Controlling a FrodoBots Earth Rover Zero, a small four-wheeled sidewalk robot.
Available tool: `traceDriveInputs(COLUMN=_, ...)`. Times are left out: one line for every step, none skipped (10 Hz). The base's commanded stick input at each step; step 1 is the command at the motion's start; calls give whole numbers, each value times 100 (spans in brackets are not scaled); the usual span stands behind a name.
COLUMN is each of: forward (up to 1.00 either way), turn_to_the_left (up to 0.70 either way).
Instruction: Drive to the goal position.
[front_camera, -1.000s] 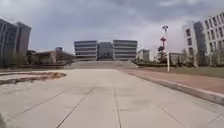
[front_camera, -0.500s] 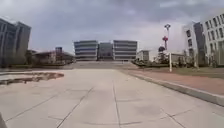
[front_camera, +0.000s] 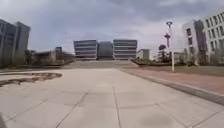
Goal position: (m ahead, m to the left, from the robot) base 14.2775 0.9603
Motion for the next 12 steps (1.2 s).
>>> traceDriveInputs(forward=70, turn_to_the_left=0)
traceDriveInputs(forward=70, turn_to_the_left=0)
traceDriveInputs(forward=70, turn_to_the_left=0)
traceDriveInputs(forward=70, turn_to_the_left=0)
traceDriveInputs(forward=70, turn_to_the_left=0)
traceDriveInputs(forward=70, turn_to_the_left=0)
traceDriveInputs(forward=70, turn_to_the_left=0)
traceDriveInputs(forward=70, turn_to_the_left=0)
traceDriveInputs(forward=70, turn_to_the_left=0)
traceDriveInputs(forward=70, turn_to_the_left=0)
traceDriveInputs(forward=70, turn_to_the_left=0)
traceDriveInputs(forward=70, turn_to_the_left=0)
